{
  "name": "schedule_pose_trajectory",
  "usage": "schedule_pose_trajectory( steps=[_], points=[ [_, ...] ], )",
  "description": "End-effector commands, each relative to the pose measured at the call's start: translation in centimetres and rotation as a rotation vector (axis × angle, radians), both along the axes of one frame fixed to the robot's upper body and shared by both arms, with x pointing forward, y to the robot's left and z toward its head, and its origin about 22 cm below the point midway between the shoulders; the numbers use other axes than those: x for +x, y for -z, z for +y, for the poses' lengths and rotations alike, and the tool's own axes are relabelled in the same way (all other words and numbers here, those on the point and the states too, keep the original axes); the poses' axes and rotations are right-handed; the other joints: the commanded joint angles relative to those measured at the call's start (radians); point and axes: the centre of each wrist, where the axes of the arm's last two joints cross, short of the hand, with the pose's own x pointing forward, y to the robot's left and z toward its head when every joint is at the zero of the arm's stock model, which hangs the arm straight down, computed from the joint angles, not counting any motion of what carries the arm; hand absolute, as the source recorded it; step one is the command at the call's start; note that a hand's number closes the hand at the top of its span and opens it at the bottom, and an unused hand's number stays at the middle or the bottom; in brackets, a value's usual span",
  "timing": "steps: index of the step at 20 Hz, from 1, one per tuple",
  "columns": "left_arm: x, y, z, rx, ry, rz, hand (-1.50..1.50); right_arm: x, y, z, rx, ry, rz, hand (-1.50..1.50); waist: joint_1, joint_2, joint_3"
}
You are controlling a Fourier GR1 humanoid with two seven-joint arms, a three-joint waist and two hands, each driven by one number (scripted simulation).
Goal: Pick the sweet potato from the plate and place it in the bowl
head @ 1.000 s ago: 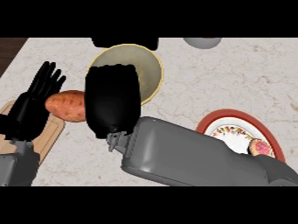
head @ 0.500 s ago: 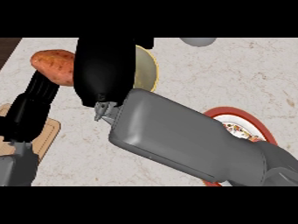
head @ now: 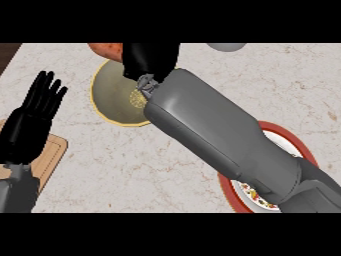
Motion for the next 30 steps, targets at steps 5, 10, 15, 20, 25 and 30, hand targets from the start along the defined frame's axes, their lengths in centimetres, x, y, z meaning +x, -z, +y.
schedule_pose_trajectory(
  steps=[5, 10, 15, 20, 25, 30],
  points=[
    [-1.2, 0.9, 0.3, 0.009, 0.021, -0.005, 0.0, 5.5, 4.9, -3.4, 0.054, 0.125, 0.075, 1.5, 0.019, 0.01, 0.0],
    [-0.1, -0.9, -1.2, 0.004, 0.05, -0.004, 0.0, 7.3, 7.1, -5.6, 0.047, 0.169, 0.237, 1.5, 0.027, 0.013, 0.0],
    [0.3, -0.9, -0.8, 0.006, 0.063, -0.027, 0.0, 7.9, 9.4, -7.6, 0.225, 0.15, 0.367, -1.5, 0.064, 0.027, 0.001],
    [1.0, -1.0, -2.2, -0.002, 0.064, -0.022, 0.0, 8.0, 9.4, -8.0, 0.328, 0.008, 0.237, -1.5, 0.048, 0.025, 0.002],
    [0.9, -0.3, -1.1, -0.004, 0.038, -0.005, 0.0, 8.2, 7.7, -8.7, 0.642, 0.028, 0.01, -1.5, 0.032, 0.022, 0.003],
    [0.3, -0.3, 0.0, -0.005, 0.023, -0.011, 0.0, 8.7, 7.3, -10.0, 0.835, 0.092, -0.117, -1.5, 0.015, 0.011, 0.002]
  ],
)
